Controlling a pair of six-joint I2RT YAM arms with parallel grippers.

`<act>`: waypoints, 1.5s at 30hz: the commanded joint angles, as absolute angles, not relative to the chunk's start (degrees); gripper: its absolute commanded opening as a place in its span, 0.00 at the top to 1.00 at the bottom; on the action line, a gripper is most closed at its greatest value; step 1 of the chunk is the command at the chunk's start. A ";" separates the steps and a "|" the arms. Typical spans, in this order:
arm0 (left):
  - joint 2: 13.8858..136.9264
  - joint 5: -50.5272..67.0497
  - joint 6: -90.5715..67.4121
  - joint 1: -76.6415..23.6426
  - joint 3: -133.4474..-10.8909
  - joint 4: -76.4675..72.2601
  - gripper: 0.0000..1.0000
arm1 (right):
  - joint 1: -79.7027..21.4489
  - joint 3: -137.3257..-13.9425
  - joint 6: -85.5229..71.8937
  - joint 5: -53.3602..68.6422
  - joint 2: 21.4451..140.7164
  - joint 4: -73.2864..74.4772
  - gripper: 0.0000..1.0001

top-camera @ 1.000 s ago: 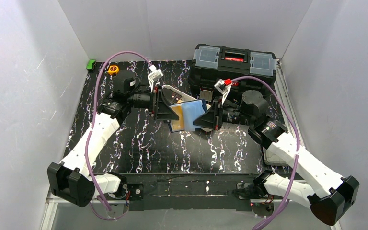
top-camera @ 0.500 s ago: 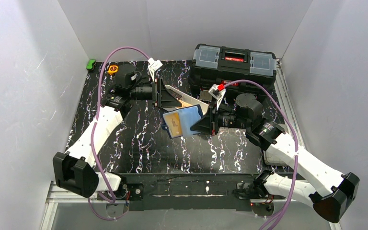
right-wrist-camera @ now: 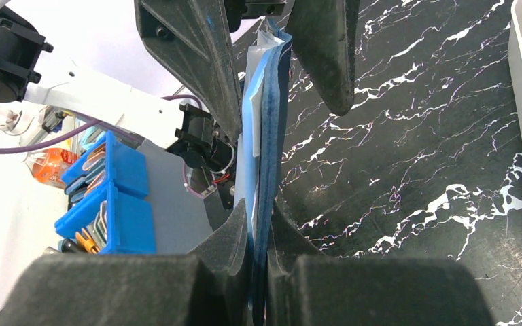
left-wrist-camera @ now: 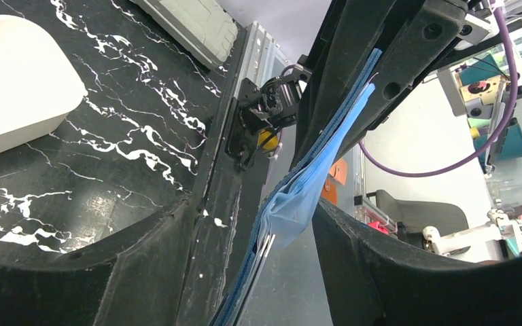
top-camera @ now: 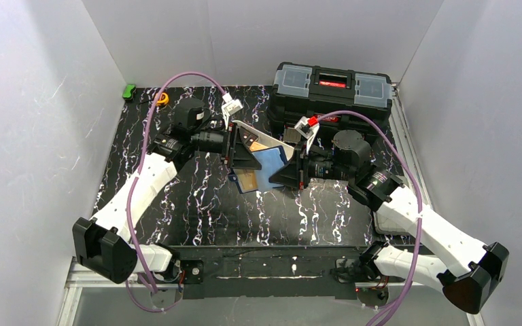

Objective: Put the credit cards into the card holder
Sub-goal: Turn over the card slot in the card holder.

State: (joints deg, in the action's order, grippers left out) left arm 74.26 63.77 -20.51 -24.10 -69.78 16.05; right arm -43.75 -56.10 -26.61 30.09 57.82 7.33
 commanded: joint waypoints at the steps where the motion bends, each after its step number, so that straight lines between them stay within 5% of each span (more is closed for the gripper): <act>1: 73.17 63.66 -16.80 -24.17 -72.64 19.85 0.39 | -44.20 -58.50 -25.77 29.82 57.16 5.23 0.99; 5: 72.83 63.80 -15.74 -24.17 -72.62 21.44 0.42 | -44.21 -57.94 -25.31 29.29 56.10 5.85 0.91; 12: 72.47 64.78 -15.83 -23.33 -71.98 20.86 0.68 | -44.16 -57.19 -24.87 30.21 54.28 5.40 0.87; 18: 72.43 67.91 -16.53 -23.00 -71.85 19.97 0.69 | -43.98 -56.67 -25.12 30.95 53.67 5.12 0.83; 27: 72.91 75.01 -12.48 -21.58 -70.78 24.06 0.51 | -42.97 -56.87 -24.86 30.15 52.98 5.52 0.95; 33: 72.55 71.16 -12.59 -20.33 -73.93 23.48 0.04 | -42.98 -59.11 -23.57 30.21 54.97 8.39 0.99; 45: 73.01 68.72 -17.96 -18.90 -77.10 16.97 0.02 | -43.05 -59.25 -22.92 30.03 55.83 9.08 0.99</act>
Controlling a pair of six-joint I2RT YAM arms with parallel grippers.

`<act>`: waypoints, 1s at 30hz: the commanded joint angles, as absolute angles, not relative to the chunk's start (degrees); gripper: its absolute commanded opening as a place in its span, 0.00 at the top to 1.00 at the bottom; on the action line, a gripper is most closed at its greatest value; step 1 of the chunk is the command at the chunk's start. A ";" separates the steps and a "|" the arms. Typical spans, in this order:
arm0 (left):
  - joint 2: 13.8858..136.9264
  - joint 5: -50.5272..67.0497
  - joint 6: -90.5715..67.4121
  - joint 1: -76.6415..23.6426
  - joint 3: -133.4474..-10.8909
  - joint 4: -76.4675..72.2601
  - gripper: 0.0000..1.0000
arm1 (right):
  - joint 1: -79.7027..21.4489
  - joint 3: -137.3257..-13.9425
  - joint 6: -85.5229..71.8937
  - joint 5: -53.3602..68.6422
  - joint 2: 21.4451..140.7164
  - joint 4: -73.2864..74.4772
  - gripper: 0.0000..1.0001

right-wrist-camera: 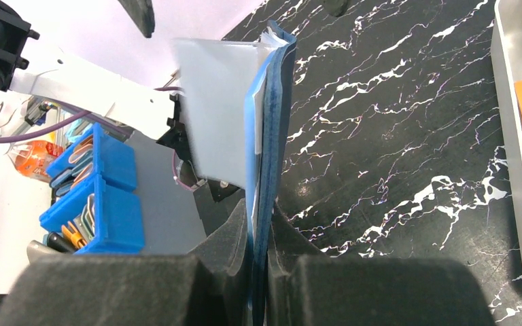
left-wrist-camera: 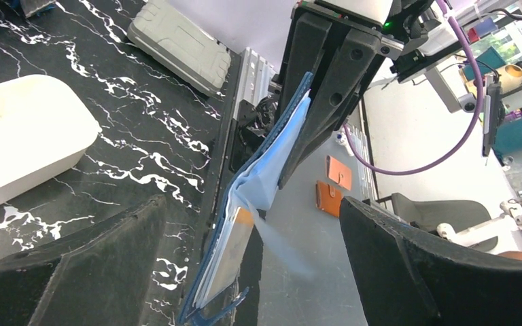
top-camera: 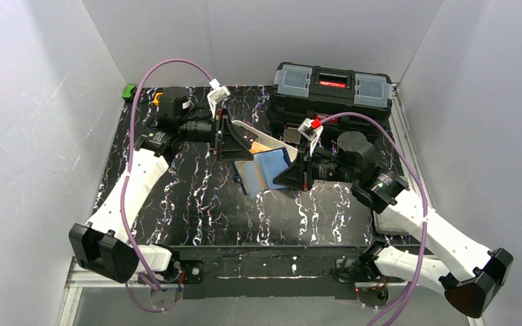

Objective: Put the credit cards into the card holder
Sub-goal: Turn over the card slot in the card holder.

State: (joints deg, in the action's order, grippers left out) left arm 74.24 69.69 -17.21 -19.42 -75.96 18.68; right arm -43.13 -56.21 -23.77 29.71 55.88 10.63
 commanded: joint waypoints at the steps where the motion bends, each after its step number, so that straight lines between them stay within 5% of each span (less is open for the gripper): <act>1: 72.77 68.06 -17.98 -19.07 -76.61 16.65 0.02 | -43.06 -59.46 -22.89 30.24 55.92 9.06 0.99; 9: 72.36 65.95 2.56 -23.39 -75.64 31.97 0.02 | -43.14 -59.17 -24.08 32.34 55.17 5.69 0.99; 13: 72.47 63.27 13.38 -23.38 -75.29 41.07 0.11 | -43.15 -58.34 -24.68 32.22 54.31 4.77 0.99; 17: 72.77 62.10 20.01 -21.81 -74.84 47.81 0.28 | -43.07 -56.92 -25.18 32.31 54.05 4.30 0.99; 20: 72.95 62.96 21.68 -20.25 -73.93 49.49 0.65 | -43.07 -55.51 -26.12 33.16 54.24 2.73 0.99; 22: 73.00 62.85 22.14 -20.09 -73.79 49.78 0.71 | -43.02 -54.85 -26.99 34.10 54.79 1.30 0.99; 24: 73.22 62.85 21.68 -20.05 -73.73 49.21 0.61 | -43.07 -54.17 -27.98 35.12 55.80 0.59 0.99; 26: 73.53 61.92 21.14 -20.04 -73.73 48.81 0.28 | -43.07 -53.30 -28.83 35.68 57.27 -1.92 0.99; 28: 73.89 59.48 22.07 -20.08 -73.79 49.73 0.11 | -43.07 -52.60 -29.72 35.56 59.24 -2.66 0.99; 30: 73.72 56.82 21.92 -19.51 -73.43 50.34 0.02 | -43.07 -52.36 -29.46 35.57 62.55 -1.93 0.99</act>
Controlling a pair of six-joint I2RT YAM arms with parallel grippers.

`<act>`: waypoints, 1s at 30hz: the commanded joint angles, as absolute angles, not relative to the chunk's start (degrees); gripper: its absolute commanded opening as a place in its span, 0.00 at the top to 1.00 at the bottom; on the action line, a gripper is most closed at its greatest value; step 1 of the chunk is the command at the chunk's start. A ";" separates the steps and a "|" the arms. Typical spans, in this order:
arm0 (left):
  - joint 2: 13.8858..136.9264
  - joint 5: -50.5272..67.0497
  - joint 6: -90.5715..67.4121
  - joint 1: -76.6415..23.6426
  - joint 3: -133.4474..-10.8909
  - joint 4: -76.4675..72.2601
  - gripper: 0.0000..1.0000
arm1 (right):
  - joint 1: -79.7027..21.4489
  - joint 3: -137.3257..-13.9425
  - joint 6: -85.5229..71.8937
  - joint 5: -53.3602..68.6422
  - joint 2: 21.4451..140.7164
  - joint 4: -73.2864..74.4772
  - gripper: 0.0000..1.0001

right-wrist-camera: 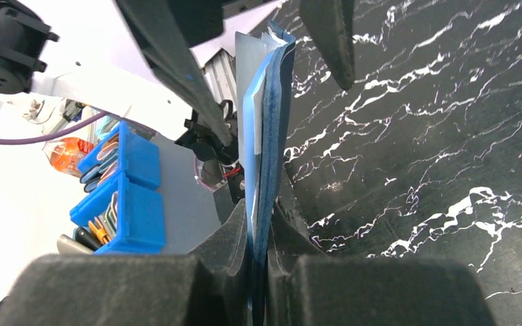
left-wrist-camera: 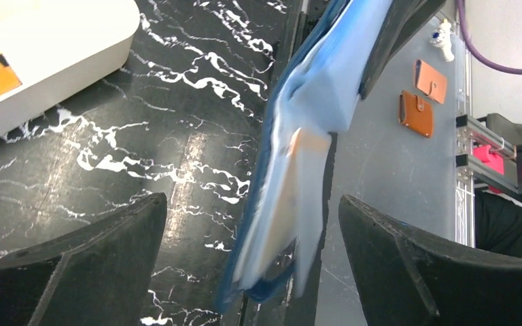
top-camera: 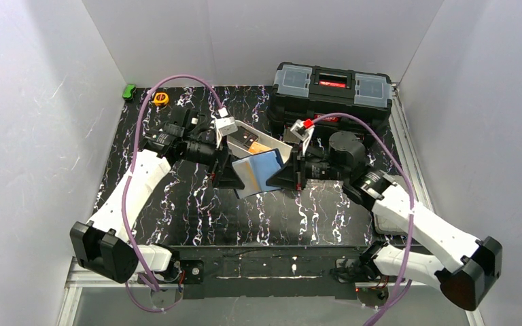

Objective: Put the credit cards into the card holder
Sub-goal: Turn over the card slot in the card holder.

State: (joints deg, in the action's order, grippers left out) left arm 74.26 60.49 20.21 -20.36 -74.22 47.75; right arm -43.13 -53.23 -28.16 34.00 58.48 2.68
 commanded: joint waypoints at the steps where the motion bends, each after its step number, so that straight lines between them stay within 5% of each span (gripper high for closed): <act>1: 73.41 55.96 20.74 -19.02 -72.69 49.34 0.02 | -43.07 -52.07 -29.42 35.40 64.00 -1.97 0.99; 10: 72.42 51.33 16.51 -12.07 -72.20 46.86 0.02 | -43.15 -49.72 -31.56 35.35 80.22 -7.23 0.99; 21: 80.74 47.01 21.63 -10.22 -82.05 61.32 0.02 | -43.33 -51.49 -36.05 38.55 96.83 -16.03 0.97; 30: 78.40 46.00 23.86 -10.19 -79.98 60.57 0.02 | -43.33 -46.10 -38.84 35.94 97.37 -19.64 0.52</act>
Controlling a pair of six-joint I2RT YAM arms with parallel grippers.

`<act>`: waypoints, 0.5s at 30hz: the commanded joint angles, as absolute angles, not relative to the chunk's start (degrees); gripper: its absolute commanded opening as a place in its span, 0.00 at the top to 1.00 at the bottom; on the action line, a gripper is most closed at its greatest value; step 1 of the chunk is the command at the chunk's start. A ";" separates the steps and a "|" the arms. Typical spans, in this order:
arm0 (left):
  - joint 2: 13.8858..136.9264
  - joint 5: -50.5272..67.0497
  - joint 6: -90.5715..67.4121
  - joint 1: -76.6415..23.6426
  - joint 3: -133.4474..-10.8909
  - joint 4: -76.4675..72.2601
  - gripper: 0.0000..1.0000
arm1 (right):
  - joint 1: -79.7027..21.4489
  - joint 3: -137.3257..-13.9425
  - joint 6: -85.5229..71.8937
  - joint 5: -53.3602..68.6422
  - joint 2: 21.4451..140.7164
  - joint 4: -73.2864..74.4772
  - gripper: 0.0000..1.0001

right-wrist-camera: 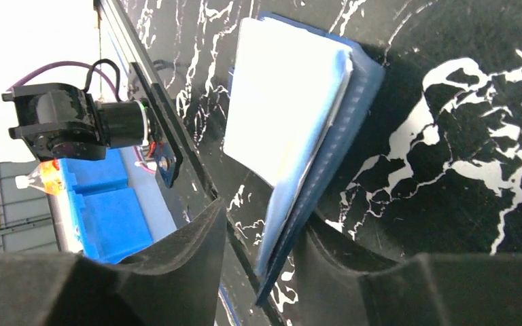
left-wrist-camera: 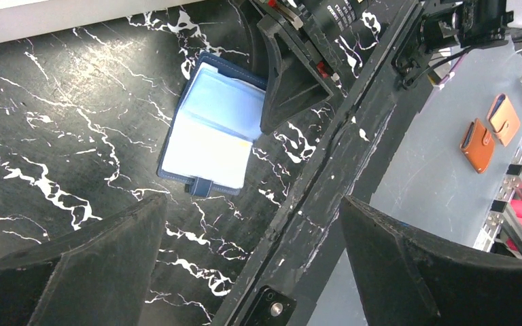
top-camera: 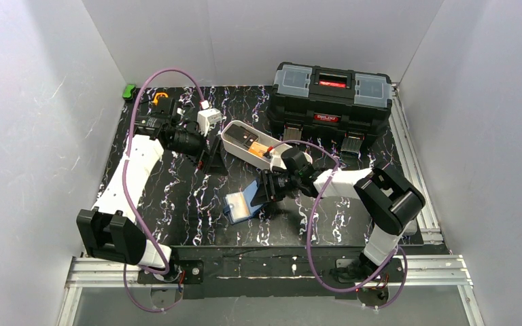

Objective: Put the credit cards into the card holder
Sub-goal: Turn over the card slot in the card holder.

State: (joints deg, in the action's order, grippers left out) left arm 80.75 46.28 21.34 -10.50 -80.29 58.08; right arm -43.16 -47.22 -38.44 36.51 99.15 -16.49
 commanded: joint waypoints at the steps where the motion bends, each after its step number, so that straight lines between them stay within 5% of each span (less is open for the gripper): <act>1: 78.41 45.85 23.98 -10.20 -79.98 60.66 0.02 | -43.33 -46.06 -38.31 35.36 96.80 -18.55 0.49; 15: 79.51 45.22 23.50 -10.15 -80.44 58.15 0.02 | -43.26 -43.20 -26.00 18.13 79.41 7.30 0.30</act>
State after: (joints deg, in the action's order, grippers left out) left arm 80.47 45.36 23.18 -10.46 -80.07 58.70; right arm -43.16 -44.62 -31.92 26.65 87.37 -3.05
